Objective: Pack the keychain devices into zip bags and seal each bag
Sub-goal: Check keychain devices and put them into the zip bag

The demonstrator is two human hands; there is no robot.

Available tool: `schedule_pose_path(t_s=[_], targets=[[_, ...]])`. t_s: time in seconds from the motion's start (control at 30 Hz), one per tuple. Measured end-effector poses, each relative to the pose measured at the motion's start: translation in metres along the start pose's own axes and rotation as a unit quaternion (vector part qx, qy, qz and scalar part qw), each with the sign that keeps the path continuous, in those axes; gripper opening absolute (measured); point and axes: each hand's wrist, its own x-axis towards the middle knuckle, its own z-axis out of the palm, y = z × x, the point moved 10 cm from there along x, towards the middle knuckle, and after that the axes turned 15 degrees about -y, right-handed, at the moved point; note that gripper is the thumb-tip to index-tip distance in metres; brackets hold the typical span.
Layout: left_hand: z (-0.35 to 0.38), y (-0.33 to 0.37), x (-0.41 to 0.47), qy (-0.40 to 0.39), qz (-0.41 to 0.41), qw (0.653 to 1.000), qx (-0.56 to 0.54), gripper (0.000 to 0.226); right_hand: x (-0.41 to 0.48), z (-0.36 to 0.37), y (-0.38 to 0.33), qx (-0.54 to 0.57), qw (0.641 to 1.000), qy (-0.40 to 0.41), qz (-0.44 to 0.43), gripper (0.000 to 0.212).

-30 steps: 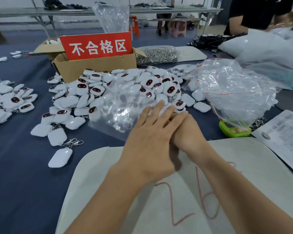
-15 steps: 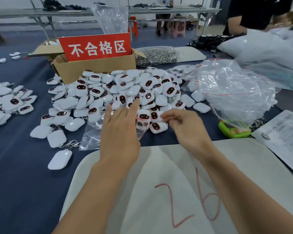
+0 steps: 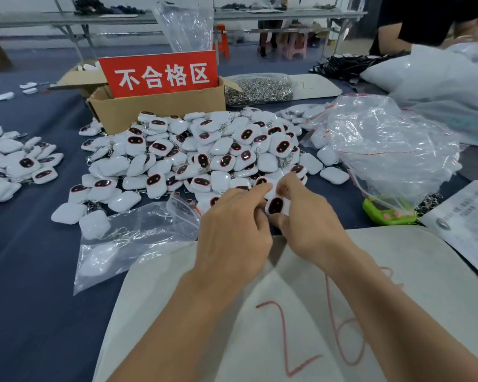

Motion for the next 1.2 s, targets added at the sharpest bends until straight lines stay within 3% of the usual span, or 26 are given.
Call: schedule_pose_path(t_s=[0.13, 0.27, 0.4, 0.5, 0.6, 0.83, 1.2], targets=[[0.011, -0.012, 0.005, -0.024, -0.054, 0.99, -0.129, 0.037, -0.01, -0.018, 0.013, 0.243, 0.967, 0.07, -0.003, 0.027], [0.021, -0.029, 0.011, -0.052, -0.111, 0.954, -0.272, 0.034, -0.01, -0.005, 0.003, 0.425, 0.904, -0.01, -0.043, 0.003], [0.03, -0.043, 0.014, -0.066, -0.143, 0.908, -0.388, 0.028, -0.012, 0.01, -0.007, 0.571, 0.814, -0.096, -0.046, 0.021], [0.03, -0.049, 0.017, -0.061, -0.143, 0.895, -0.419, 0.029, -0.013, 0.013, -0.009, 0.647, 0.753, -0.117, -0.045, 0.029], [0.03, -0.05, 0.017, -0.06, -0.142, 0.882, -0.445, 0.031, -0.014, 0.015, -0.013, 0.643, 0.753, -0.127, -0.06, 0.039], [0.036, -0.036, 0.019, -0.09, -0.128, 0.853, -0.497, 0.035, -0.009, 0.016, -0.008, 0.576, 0.809, -0.1, -0.065, 0.033], [0.032, -0.038, 0.017, -0.07, -0.123, 0.841, -0.522, 0.022, -0.007, 0.022, -0.023, 0.562, 0.8, -0.17, -0.124, 0.032]])
